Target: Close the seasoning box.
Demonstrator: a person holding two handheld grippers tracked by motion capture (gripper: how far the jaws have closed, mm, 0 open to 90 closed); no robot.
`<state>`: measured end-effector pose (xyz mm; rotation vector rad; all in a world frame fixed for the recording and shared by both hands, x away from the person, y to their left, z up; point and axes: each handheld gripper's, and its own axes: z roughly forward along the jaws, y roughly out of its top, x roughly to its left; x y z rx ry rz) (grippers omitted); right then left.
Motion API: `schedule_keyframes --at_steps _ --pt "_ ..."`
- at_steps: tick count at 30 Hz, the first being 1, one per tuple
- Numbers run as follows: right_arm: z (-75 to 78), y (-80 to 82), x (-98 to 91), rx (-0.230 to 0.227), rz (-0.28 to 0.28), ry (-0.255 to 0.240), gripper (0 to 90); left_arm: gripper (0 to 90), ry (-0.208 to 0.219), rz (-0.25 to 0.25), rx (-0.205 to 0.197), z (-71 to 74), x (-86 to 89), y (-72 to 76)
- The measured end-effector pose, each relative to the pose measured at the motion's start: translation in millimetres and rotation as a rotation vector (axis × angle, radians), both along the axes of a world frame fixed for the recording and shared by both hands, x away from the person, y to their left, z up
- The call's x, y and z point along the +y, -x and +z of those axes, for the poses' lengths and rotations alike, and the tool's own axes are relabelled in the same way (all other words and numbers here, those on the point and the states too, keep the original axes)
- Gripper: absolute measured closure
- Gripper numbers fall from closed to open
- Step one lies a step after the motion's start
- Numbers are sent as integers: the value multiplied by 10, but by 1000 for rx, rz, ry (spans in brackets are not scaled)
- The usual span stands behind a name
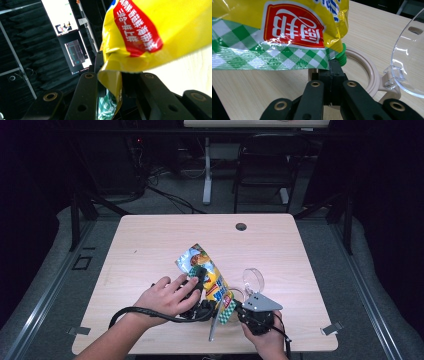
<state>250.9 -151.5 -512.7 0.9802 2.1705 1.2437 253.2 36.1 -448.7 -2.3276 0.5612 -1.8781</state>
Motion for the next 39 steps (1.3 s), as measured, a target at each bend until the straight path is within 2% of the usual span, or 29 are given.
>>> schedule_keyframes --at_steps 3,8,13,19,25,27,33,39 --pt "-1 -2 -5 2 0 2 900 778 -6 0 -1 8 -7 11" --pt "-4 -6 -10 6 0 2 900 782 13 -5 9 3 -12 17" --pt "-3 -5 -9 4 -1 -2 900 788 2 -19 -14 15 -22 21" --pt "-4 -3 -3 4 3 1 900 800 6 -10 -6 14 -22 25" --pt "-8 -6 -3 5 2 1 900 814 3 -23 -11 21 -31 30" --pt "-6 -7 -5 5 3 2 900 817 3 -9 4 26 -31 35" --pt "-8 -7 -8 6 0 2 900 821 12 -22 -4 24 -37 42" --pt "-6 -8 -9 7 1 3 900 822 3 -13 5 38 -47 46"
